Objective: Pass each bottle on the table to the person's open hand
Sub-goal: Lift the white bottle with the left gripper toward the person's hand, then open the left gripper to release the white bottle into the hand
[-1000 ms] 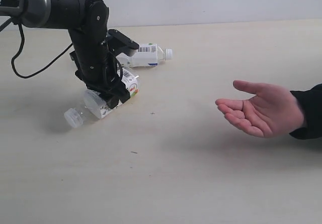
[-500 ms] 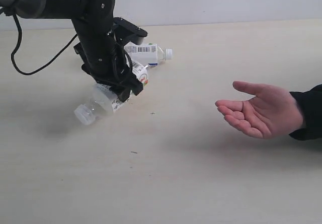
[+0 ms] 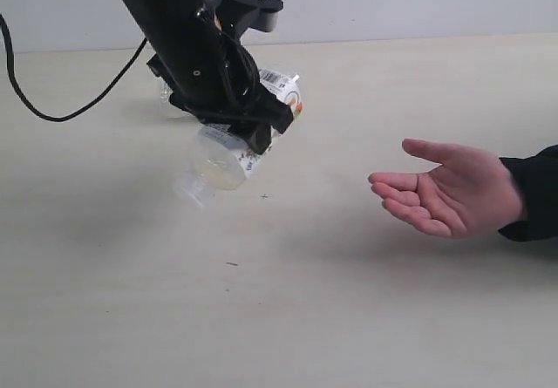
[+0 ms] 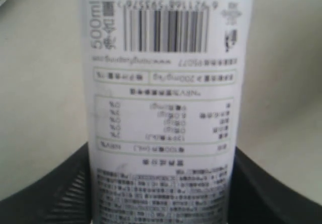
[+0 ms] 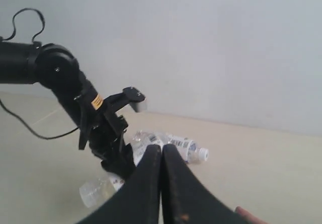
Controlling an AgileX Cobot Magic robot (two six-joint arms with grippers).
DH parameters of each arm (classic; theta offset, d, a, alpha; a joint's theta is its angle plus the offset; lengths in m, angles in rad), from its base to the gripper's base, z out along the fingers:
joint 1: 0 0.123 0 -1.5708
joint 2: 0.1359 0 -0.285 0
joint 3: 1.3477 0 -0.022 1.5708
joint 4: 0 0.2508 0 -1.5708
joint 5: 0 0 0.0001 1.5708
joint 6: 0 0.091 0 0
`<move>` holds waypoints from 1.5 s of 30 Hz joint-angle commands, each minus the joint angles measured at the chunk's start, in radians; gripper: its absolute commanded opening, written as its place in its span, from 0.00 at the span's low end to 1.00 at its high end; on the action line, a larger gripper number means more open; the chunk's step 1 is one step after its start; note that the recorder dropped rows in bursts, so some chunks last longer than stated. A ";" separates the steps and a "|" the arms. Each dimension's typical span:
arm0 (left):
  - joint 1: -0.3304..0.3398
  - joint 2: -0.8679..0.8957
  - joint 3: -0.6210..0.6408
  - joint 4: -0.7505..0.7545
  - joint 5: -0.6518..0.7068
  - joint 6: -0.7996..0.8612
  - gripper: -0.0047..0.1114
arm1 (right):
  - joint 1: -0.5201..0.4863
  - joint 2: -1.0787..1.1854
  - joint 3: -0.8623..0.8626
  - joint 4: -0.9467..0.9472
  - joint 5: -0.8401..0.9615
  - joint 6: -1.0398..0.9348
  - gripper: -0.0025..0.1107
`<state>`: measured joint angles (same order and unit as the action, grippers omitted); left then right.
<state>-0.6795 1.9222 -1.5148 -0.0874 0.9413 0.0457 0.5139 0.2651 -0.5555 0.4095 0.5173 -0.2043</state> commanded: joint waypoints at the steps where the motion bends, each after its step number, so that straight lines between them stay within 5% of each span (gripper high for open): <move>1: -0.009 -0.032 -0.008 -0.171 -0.001 0.003 0.04 | -0.112 -0.088 0.001 0.004 -0.010 -0.001 0.02; 7: -0.064 -0.035 -0.008 -0.264 -0.035 -0.059 0.04 | -0.235 -0.170 0.001 0.004 -0.010 -0.001 0.02; 19: -0.275 -0.007 -0.101 -0.297 -0.277 -0.497 0.04 | -0.237 -0.199 0.001 0.004 -0.010 -0.001 0.02; 25: -0.276 0.083 -0.101 -0.470 -0.347 -0.499 0.04 | -0.237 -0.201 0.001 0.004 -0.010 -0.001 0.02; 39: -0.276 0.161 -0.101 -0.498 -0.432 -0.528 0.04 | -0.237 -0.239 0.001 0.004 -0.010 -0.001 0.02; 45: -0.276 0.171 -0.101 -0.503 -0.421 -0.525 0.25 | -0.237 -0.239 0.001 0.004 -0.010 -0.001 0.02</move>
<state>-0.9509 2.0901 -1.6099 -0.5790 0.5265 -0.4770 0.2835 0.0284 -0.5555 0.4113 0.5130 -0.2043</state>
